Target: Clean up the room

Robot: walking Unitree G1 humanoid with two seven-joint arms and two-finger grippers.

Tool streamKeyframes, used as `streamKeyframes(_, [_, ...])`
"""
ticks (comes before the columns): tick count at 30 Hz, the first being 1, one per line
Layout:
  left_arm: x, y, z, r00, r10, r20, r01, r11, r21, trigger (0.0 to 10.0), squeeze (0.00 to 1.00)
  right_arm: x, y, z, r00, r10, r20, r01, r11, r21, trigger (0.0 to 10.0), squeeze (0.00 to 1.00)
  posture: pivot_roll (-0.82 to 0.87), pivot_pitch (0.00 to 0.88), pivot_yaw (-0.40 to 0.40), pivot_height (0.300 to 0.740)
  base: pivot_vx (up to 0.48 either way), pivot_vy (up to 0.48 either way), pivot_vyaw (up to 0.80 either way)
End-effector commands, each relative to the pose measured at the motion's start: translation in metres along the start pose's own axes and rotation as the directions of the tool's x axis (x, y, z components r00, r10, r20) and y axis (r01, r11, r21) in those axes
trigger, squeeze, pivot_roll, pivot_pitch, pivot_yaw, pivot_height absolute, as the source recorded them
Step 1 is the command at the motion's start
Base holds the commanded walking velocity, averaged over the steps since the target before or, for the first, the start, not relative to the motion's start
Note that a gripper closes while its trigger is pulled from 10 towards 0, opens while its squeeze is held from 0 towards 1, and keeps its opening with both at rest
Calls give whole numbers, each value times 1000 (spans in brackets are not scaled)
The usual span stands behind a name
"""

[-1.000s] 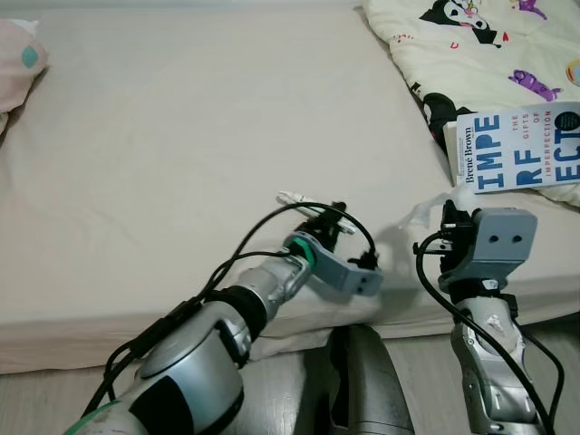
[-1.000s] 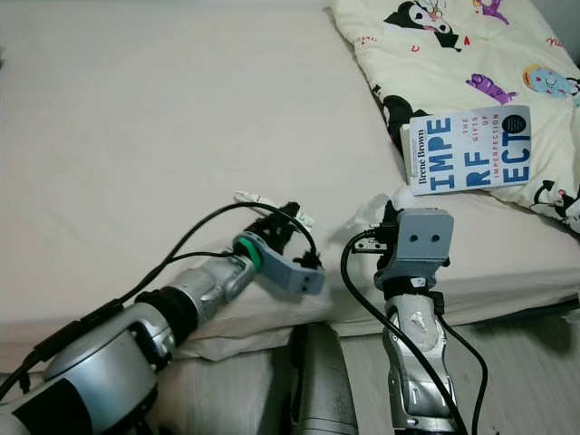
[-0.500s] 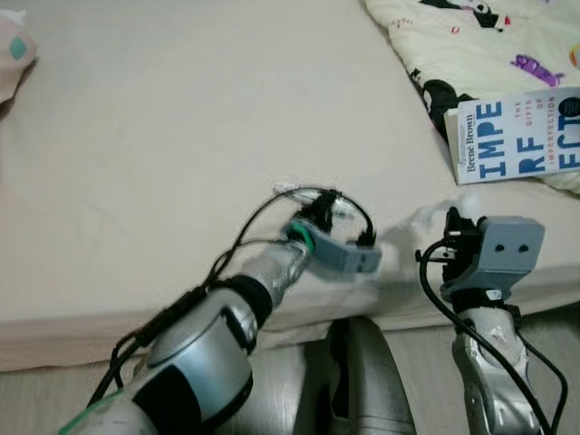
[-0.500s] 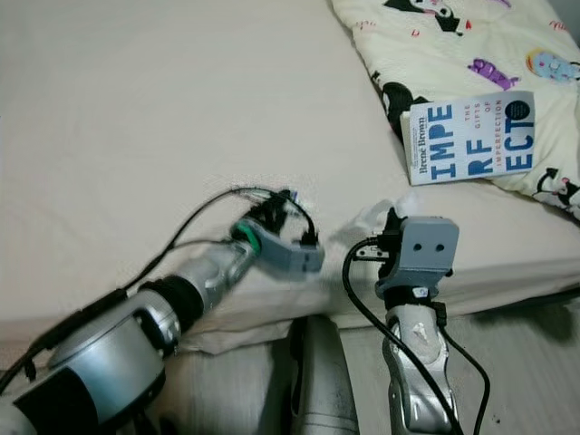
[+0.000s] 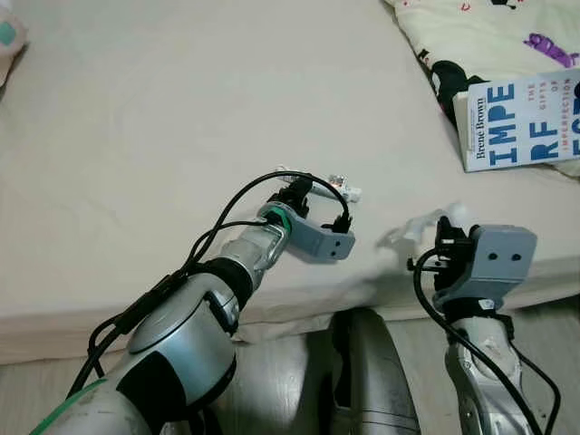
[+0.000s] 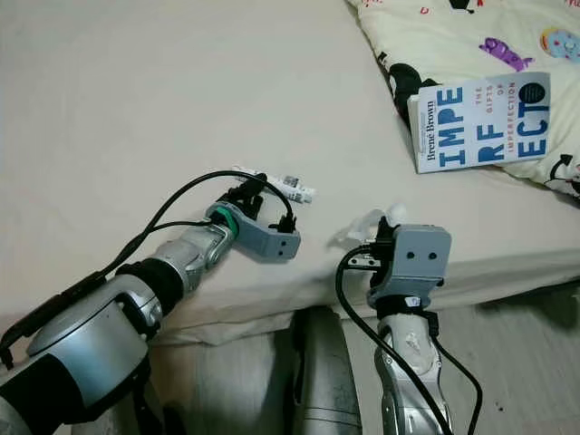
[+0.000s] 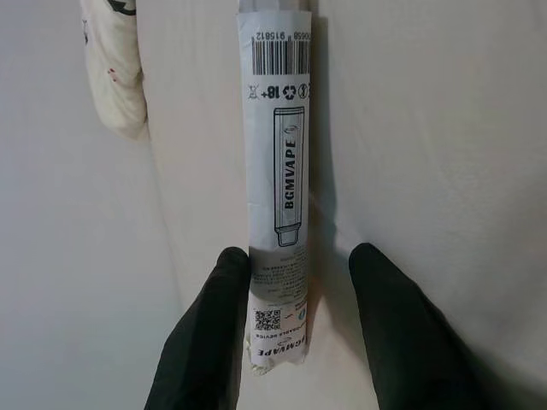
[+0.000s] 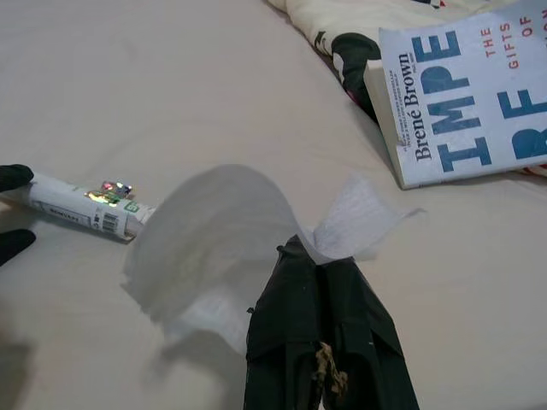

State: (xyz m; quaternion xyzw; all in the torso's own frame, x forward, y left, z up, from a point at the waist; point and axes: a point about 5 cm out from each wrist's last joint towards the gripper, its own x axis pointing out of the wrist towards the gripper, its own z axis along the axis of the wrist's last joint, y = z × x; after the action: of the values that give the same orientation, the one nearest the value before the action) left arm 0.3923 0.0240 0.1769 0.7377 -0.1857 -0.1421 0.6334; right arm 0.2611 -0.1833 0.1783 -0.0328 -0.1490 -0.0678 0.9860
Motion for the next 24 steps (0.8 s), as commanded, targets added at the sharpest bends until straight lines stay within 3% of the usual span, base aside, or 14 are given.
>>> streamKeyframes(1, [-4, -13, -1, 998, -65, -6, 65, 998, 13, 7843, 0, -6, -3, -3, 1000, -15, -26, 15, 1000, -11, 10000, 0, -215, 393, 65, 490, 0, 0, 0])
streamKeyframes(5, [-2, -7, -2, 999, -37, -27, 36, 999, -25, 8039, 0, -9, -4, -3, 999, -19, -34, 18, 1000, -13, 10000, 0, -219, 407, 63, 490, 0, 0, 0])
streamKeyframes(6, [0, -3, -1, 999, -13, -36, 11, 999, -53, 6784, 0, -11, -4, -3, 999, -18, -41, 18, 1000, -14, 10000, 0, -219, 413, 62, 490, 0, 0, 0])
streamKeyframes(8, [1, 2, 1, 999, 14, -40, -17, 997, -75, 6353, 0, -12, -3, -4, 999, -16, -48, 15, 1000, -13, 10000, 0, -220, 419, 61, 490, 0, 0, 0])
streamKeyframes(14, [5, 11, 7, 998, 55, -41, -60, 992, -112, 6706, 0, -16, -1, -3, 998, -14, -57, 13, 1000, -9, 10000, 0, -224, 435, 64, 490, 0, 0, 0])
streamKeyframes(16, [6, 14, 9, 997, 62, -36, -66, 991, -115, 3961, 0, -19, 0, -4, 998, -16, -67, 15, 1000, -7, 10000, 0, -229, 443, 66, 490, 0, 0, 0])
streamKeyframes(17, [6, 14, 9, 997, 62, -36, -66, 991, -115, 3961, 0, -19, 0, -4, 998, -16, -67, 15, 1000, -7, 10000, 0, -229, 443, 66, 490, 0, 0, 0])
streamKeyframes(18, [6, 15, 9, 997, 67, -34, -71, 991, -116, 2627, 0, -21, 0, -4, 997, -17, -73, 16, 1000, -7, 10000, 0, -231, 444, 66, 490, 0, 0, 0])
streamKeyframes(20, [6, 15, 9, 997, 67, -34, -71, 991, -116, 2627, 0, -21, 0, -4, 997, -17, -73, 16, 1000, -7, 10000, 0, -231, 444, 66, 490, 0, 0, 0])
streamKeyframes(21, [7, 18, 10, 996, 81, -33, -85, 989, -119, 0, 0, -22, -1, -4, 997, -19, -80, 18, 1000, -7, 10000, 0, -232, 445, 66, 490, 0, 0, 0])
streamKeyframes(24, [8, 21, 10, 995, 95, -32, -98, 987, -130, 0, 0, -22, -1, -5, 996, -21, -85, 20, 1000, -7, 10000, 0, -228, 438, 66, 490, 0, 0, 0])
